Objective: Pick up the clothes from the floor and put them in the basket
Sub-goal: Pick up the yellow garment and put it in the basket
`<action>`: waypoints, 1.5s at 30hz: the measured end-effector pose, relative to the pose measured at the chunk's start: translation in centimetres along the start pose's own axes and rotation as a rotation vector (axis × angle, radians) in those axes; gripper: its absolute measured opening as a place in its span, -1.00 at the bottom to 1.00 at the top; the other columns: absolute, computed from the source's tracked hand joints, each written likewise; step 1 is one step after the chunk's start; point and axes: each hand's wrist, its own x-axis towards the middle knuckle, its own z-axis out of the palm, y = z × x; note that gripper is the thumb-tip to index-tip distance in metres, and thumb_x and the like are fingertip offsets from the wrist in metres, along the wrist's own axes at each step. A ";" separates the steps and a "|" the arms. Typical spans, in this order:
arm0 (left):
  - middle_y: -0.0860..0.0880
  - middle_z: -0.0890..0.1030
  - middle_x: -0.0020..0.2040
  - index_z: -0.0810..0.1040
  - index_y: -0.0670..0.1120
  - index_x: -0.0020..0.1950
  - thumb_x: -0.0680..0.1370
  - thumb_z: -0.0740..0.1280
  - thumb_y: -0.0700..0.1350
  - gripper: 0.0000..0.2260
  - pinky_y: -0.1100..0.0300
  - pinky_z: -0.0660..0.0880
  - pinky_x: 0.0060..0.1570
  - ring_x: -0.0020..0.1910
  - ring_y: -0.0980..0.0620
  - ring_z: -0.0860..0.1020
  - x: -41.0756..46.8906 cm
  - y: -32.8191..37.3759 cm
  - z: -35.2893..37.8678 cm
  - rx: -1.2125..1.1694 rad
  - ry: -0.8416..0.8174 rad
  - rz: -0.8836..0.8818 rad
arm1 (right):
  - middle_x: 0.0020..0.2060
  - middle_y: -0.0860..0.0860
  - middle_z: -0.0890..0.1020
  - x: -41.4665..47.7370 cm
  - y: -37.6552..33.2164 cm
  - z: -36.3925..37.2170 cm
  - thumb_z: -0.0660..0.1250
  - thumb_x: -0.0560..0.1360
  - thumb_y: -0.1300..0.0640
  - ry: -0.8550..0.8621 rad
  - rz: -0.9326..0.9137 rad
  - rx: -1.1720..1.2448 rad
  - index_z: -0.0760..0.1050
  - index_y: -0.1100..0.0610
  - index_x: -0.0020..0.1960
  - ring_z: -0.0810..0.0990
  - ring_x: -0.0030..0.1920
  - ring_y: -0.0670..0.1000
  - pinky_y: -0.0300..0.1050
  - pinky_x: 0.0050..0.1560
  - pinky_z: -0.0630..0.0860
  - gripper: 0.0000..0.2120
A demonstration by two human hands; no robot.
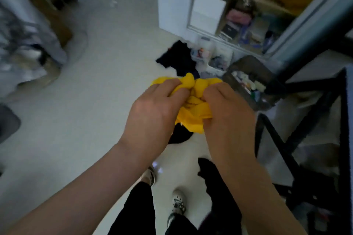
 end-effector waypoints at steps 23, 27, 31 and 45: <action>-0.05 0.54 0.20 0.54 -0.06 0.13 0.48 0.33 -0.16 -0.78 -0.02 0.53 -0.11 0.06 -0.12 0.53 -45.2 -15.8 -34.5 0.375 0.268 -0.870 | -0.25 0.04 0.51 -14.1 -53.7 8.2 0.22 0.31 0.26 -0.363 -0.780 0.470 0.46 0.10 -0.19 0.48 -0.29 0.14 -0.02 -0.36 0.41 -0.88; -0.05 0.56 0.18 0.56 -0.06 0.11 0.47 0.21 -0.12 -0.75 0.07 0.53 -0.12 0.04 -0.09 0.55 -52.9 -17.1 -38.6 0.445 0.314 -1.020 | -0.27 0.01 0.47 -17.9 -62.3 10.7 0.28 0.31 0.30 -0.454 -0.923 0.530 0.42 0.07 -0.21 0.46 -0.31 0.10 -0.08 -0.37 0.33 -0.85; -0.05 0.56 0.17 0.55 -0.05 0.11 0.43 0.21 -0.09 -0.71 0.05 0.54 -0.13 0.05 -0.11 0.56 -58.7 -18.9 -41.3 0.476 0.361 -1.196 | -0.28 0.00 0.47 -20.7 -69.7 13.3 0.30 0.39 0.23 -0.549 -1.080 0.635 0.38 0.06 -0.25 0.42 -0.32 0.05 -0.12 -0.36 0.26 -0.87; -0.02 0.60 0.05 0.59 -0.04 0.05 0.32 0.50 -0.17 -0.69 0.13 0.52 -0.20 -0.08 -0.07 0.57 -74.9 -26.0 -44.0 0.635 0.571 -1.678 | -0.26 0.00 0.51 -31.2 -89.7 23.5 0.42 0.45 0.19 -0.790 -1.541 0.754 0.36 0.04 -0.24 0.45 -0.29 0.02 -0.20 -0.30 0.18 -0.76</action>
